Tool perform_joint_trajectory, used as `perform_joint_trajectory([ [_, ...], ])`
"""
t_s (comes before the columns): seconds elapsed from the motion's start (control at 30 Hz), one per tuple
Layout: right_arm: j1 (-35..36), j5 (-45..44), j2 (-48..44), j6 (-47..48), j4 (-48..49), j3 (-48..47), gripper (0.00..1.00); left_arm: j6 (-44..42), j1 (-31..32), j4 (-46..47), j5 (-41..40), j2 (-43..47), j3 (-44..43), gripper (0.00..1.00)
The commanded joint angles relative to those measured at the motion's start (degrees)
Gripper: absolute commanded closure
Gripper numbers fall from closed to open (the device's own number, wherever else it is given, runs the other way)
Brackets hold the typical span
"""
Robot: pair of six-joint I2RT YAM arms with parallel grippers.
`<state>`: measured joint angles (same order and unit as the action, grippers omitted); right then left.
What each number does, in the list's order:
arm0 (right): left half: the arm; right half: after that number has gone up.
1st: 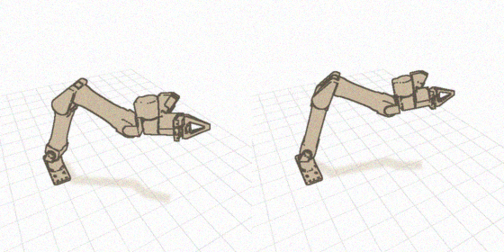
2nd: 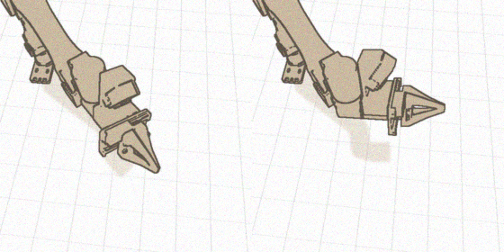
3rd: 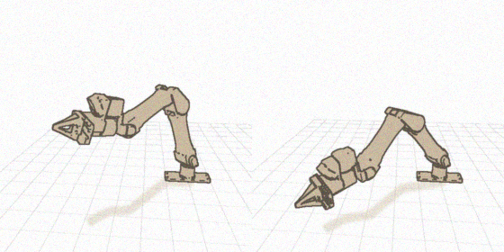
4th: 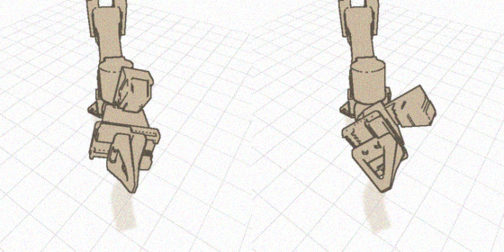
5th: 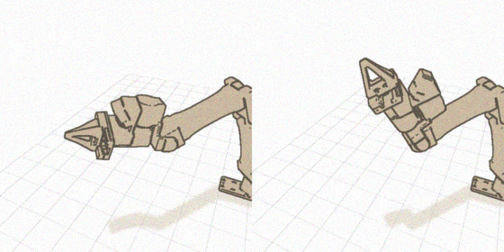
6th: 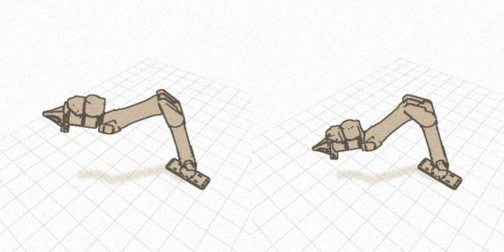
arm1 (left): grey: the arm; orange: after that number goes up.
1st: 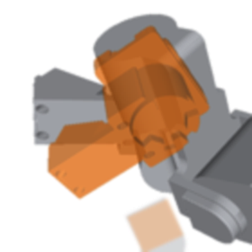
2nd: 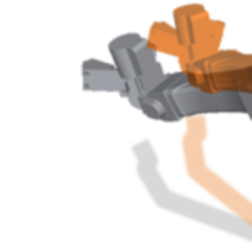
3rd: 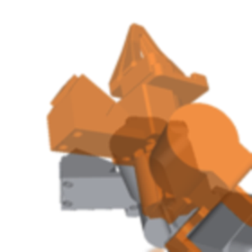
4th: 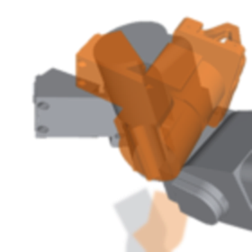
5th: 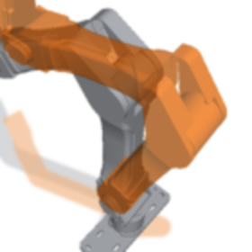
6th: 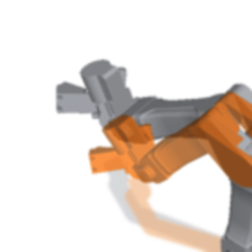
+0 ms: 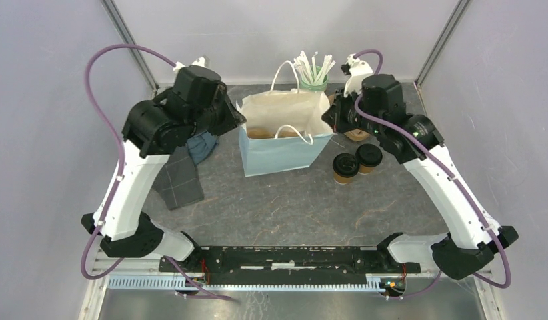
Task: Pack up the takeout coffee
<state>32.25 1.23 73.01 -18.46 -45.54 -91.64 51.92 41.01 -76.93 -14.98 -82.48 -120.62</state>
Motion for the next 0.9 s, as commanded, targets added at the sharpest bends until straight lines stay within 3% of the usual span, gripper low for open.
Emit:
perform_joint_trajectory([
  [0.0,0.3,3.0,-0.1,-3.8,-0.7,-6.1,1.00,-1.9,0.3,-6.0,-1.2,-1.7,-7.0,0.98],
  [0.17,0.3,1.5,-3.8,-6.3,4.1,3.9,0.96,-0.8,0.2,-4.8,-2.8,1.9,3.8,0.98],
  [0.2,0.3,0.8,-4.5,-6.2,5.5,8.0,0.88,-0.9,0.0,-3.8,-3.9,3.4,8.5,0.92],
  [0.23,0.3,-0.6,-5.6,-5.6,7.3,12.1,0.80,-1.4,-0.5,-2.0,-5.1,4.9,13.5,0.75],
  [0.33,0.0,-4.3,-5.6,-2.9,8.5,21.1,0.53,-4.3,-4.7,1.9,-2.5,8.1,23.7,0.44],
  [0.4,0.0,-3.2,-3.5,-1.1,4.4,16.9,0.44,-5.2,-6.1,1.8,-0.8,8.4,23.6,0.30],
  [0.5,0.0,-1.8,-3.1,-0.1,2.9,11.7,0.35,-5.4,-6.1,2.2,0.8,9.5,21.0,0.18],
  [0.63,0.0,-1.4,-2.8,0.4,1.8,7.1,0.26,-5.5,-6.1,5.4,6.2,9.0,19.8,0.11],
  [0.87,0.0,-1.7,-1.5,0.6,0.2,7.1,0.22,-4.4,-6.1,12.3,12.4,7.1,24.4,0.10],
])
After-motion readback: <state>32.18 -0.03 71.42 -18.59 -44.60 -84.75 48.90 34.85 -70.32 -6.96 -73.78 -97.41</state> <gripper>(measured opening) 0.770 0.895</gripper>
